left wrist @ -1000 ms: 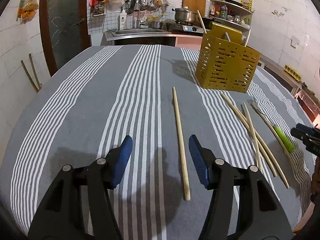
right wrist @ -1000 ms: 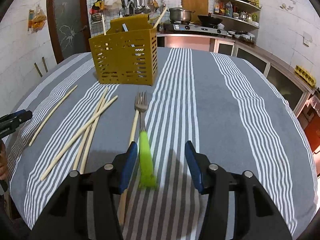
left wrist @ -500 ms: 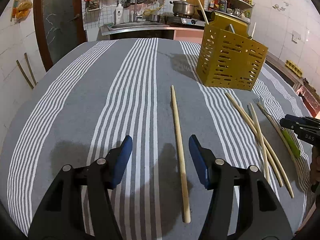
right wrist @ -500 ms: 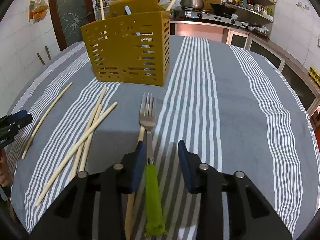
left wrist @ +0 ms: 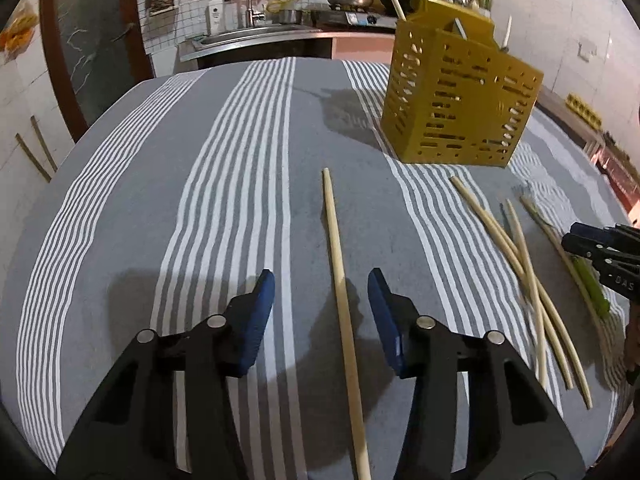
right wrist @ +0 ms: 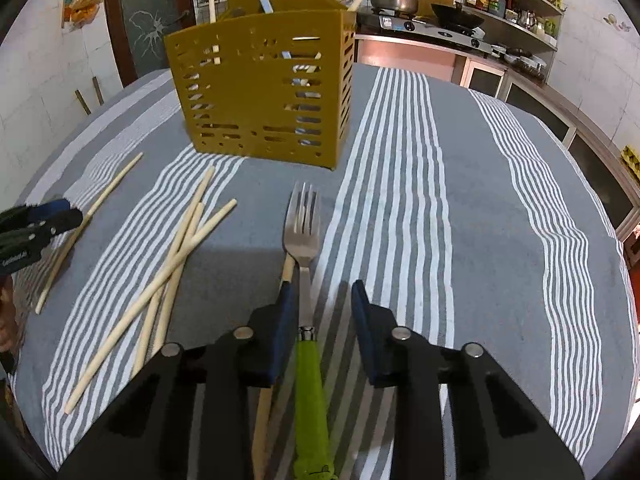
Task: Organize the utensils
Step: 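Bring the right gripper onto the green-handled fork while the left gripper approaches a lone chopstick, then grasp the green-handled fork with the right gripper while the left gripper grasps the lone chopstick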
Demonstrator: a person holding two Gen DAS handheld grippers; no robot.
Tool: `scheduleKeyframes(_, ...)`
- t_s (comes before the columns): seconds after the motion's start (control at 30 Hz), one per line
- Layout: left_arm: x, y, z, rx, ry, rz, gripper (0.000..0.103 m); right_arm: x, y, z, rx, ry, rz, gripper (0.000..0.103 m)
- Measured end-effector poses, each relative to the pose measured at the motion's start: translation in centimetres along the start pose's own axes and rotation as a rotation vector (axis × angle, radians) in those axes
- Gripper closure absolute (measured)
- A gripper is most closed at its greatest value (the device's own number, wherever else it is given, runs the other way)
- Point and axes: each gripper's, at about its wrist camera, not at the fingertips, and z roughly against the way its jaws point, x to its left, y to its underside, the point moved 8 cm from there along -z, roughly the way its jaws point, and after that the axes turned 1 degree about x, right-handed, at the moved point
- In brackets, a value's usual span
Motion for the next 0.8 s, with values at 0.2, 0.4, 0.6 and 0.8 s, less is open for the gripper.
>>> scheduleKeyframes(0.2, -0.6, -0.6, -2.0, 0.048, -0.018, -0.042, 0.061, 0.0, -0.5, -1.0, 0.028, 0.033, 0.018, 0.077)
scheduleKeyframes(0.4, -0.7, -1.3, -3.4, 0.087, -0.002, -0.040, 0.061, 0.6, -1.4, -2.2, 0.081, 0.016, 0.035, 0.078)
scheduleKeyframes(0.6, -1.1, -1.9, -4.2, 0.113, -0.004, -0.061, 0.066, 0.6, -1.4, -2.9, 0.140, -0.035, 0.010, 0.084)
scheduleKeyframes(0.8, -1.9, -2.1, -4.2, 0.112, 0.000, -0.082, 0.084, 1.2, -1.0, -2.7, 0.149, -0.061, 0.007, 0.097)
